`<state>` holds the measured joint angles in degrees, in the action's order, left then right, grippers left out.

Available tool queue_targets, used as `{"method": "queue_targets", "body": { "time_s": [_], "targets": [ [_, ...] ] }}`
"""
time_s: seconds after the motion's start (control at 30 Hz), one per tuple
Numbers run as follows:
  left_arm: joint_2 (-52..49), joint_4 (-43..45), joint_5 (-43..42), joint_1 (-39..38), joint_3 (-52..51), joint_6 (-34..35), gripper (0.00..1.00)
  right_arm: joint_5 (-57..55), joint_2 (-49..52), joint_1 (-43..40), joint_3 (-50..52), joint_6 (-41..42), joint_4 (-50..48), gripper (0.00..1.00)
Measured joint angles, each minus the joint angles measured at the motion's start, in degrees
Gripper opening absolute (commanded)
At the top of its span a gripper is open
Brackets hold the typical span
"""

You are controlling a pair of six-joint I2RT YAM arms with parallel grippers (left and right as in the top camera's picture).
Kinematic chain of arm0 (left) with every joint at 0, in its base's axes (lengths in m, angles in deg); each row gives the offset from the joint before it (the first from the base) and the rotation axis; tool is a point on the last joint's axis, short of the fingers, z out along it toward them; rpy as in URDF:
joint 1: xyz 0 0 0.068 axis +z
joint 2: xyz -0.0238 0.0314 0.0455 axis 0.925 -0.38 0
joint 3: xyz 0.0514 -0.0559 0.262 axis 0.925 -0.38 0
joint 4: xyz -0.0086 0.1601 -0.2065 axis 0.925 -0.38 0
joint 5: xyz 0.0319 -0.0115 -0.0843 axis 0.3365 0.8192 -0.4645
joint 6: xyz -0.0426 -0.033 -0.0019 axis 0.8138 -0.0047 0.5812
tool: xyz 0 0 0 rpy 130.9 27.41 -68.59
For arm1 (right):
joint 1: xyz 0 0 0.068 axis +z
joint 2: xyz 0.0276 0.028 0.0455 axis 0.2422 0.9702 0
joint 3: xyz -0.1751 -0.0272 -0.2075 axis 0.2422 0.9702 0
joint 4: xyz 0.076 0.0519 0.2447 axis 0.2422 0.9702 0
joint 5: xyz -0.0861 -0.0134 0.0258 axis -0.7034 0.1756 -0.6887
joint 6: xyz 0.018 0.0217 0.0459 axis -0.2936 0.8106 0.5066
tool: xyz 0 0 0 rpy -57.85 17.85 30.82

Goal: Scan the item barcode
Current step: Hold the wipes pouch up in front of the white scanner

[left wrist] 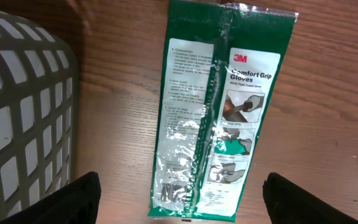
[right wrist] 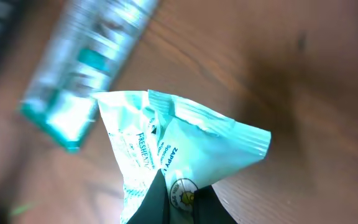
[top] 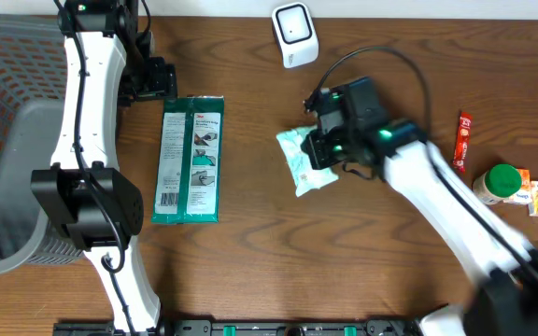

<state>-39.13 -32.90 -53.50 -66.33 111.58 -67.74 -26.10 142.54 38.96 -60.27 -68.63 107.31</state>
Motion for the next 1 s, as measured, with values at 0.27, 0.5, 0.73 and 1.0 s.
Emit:
{"method": "queue_targets", "body": {
  "time_s": [0.27, 0.5, 0.73, 1.0],
  "targets": [
    [0.00, 0.00, 0.00, 0.00, 0.00, 0.00, 0.84, 3.04, -13.92, 0.13, -0.13, -5.35, 2.14, 0.01],
    [0.00, 0.02, 0.00, 0.00, 0.00, 0.00, 0.84, 1.55, -14.51, -0.07, -1.01, -6.40, 5.81, 0.01],
    [0.00, 0.00, -0.02, 0.00, 0.00, -0.02, 0.84, -5.44, -4.04, -1.07, -32.85, -10.23, 26.62, 0.01],
    [0.00, 0.00, 0.00, 0.00, 0.00, 0.00, 0.84, -13.00, 12.61, -1.42, -69.07, -13.68, 37.42, 0.01]
  ]
}}
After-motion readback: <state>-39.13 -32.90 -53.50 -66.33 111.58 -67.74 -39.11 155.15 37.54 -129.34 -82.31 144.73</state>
